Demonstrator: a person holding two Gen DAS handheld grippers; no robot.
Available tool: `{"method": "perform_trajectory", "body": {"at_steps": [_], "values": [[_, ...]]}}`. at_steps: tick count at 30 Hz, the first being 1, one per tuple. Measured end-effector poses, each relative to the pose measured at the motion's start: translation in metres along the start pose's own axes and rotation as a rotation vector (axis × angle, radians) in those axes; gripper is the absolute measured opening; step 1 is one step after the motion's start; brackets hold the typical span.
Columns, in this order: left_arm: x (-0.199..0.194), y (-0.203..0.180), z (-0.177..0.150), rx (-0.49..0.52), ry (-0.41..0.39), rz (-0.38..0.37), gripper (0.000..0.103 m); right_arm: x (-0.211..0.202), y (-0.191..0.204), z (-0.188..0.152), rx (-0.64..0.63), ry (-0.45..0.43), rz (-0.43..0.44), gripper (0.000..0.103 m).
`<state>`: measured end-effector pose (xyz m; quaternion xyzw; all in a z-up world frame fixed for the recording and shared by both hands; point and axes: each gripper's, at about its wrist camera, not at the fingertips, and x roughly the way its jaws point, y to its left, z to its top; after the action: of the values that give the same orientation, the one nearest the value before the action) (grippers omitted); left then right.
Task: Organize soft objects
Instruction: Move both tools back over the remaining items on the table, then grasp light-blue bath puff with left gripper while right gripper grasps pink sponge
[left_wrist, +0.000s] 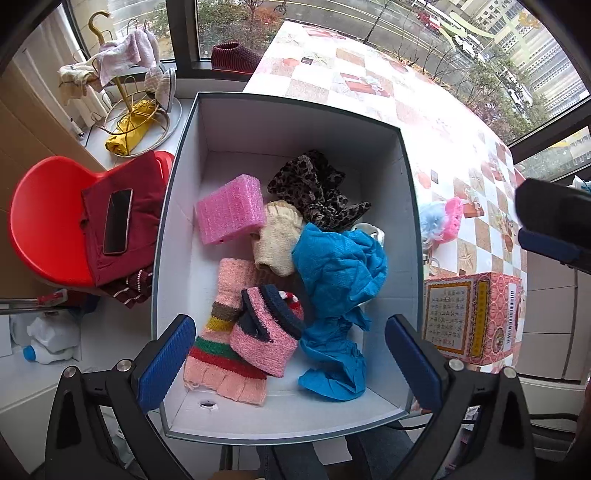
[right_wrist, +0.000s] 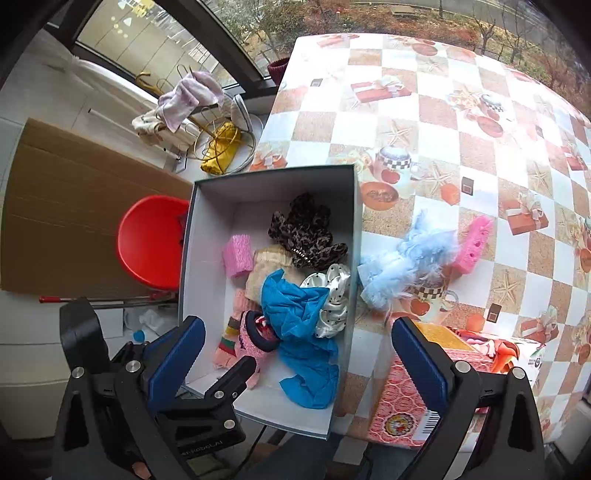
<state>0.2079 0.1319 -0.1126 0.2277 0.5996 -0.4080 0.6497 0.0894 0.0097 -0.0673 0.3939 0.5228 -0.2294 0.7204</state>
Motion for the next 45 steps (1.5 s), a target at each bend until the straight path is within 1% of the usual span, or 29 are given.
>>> {"method": "perform_trajectory", "body": {"at_steps": [3,6,9,12,14,18,22,24,26,30,33,35,36,37,38,39,41,45], "values": [[-0.004,-0.01,0.006,0.01,-0.005,-0.011,0.103,-0.024,-0.026,0.006,0.055,-0.038,-0.009,0.102],[-0.006,-0.022,0.013,0.032,-0.003,-0.015,0.103,-0.034,-0.066,0.013,0.138,-0.048,-0.063,0.102],[-0.008,-0.036,0.018,0.057,-0.006,0.0,0.103,-0.026,-0.108,0.018,0.224,-0.009,-0.115,0.102],[-0.005,-0.047,0.02,0.07,0.005,0.006,0.103,-0.007,-0.143,0.022,0.28,0.047,-0.117,0.102],[-0.004,-0.054,0.022,0.073,0.014,0.012,0.103,0.008,-0.159,0.024,0.291,0.084,-0.117,0.102],[-0.003,-0.068,0.027,0.079,0.025,0.033,0.103,0.04,-0.176,0.033,0.295,0.135,-0.098,0.102],[-0.002,-0.086,0.036,0.094,0.033,0.057,0.103,0.062,-0.194,0.049,0.329,0.13,-0.149,0.102],[-0.001,-0.099,0.044,0.122,0.033,0.073,0.103,0.074,-0.205,0.055,0.359,0.139,-0.158,0.102],[0.002,-0.116,0.053,0.165,0.029,0.091,0.103,0.086,-0.212,0.061,0.363,0.152,-0.16,0.102],[0.012,-0.15,0.073,0.256,0.027,0.122,0.103,0.106,-0.219,0.063,0.318,0.195,-0.179,0.102],[0.025,-0.172,0.088,0.294,0.045,0.137,0.103,0.111,-0.225,0.059,0.291,0.201,-0.163,0.1],[0.035,-0.184,0.096,0.321,0.062,0.148,0.103,0.11,-0.229,0.054,0.27,0.2,-0.161,0.072],[0.04,-0.191,0.099,0.338,0.076,0.157,0.103,0.109,-0.232,0.051,0.264,0.203,-0.151,0.047],[0.046,-0.198,0.102,0.359,0.093,0.162,0.103,0.106,-0.236,0.049,0.261,0.198,-0.154,0.031],[0.053,-0.204,0.104,0.379,0.111,0.164,0.103,0.103,-0.242,0.046,0.258,0.196,-0.151,0.025],[0.06,-0.21,0.107,0.398,0.131,0.167,0.103,0.101,-0.25,0.042,0.265,0.207,-0.133,0.024],[0.074,-0.222,0.11,0.438,0.179,0.164,0.103,0.093,-0.271,0.034,0.316,0.212,-0.1,0.024],[0.108,-0.239,0.116,0.496,0.284,0.174,0.103,0.062,-0.327,0.009,0.42,0.17,-0.102,0.024]]}}
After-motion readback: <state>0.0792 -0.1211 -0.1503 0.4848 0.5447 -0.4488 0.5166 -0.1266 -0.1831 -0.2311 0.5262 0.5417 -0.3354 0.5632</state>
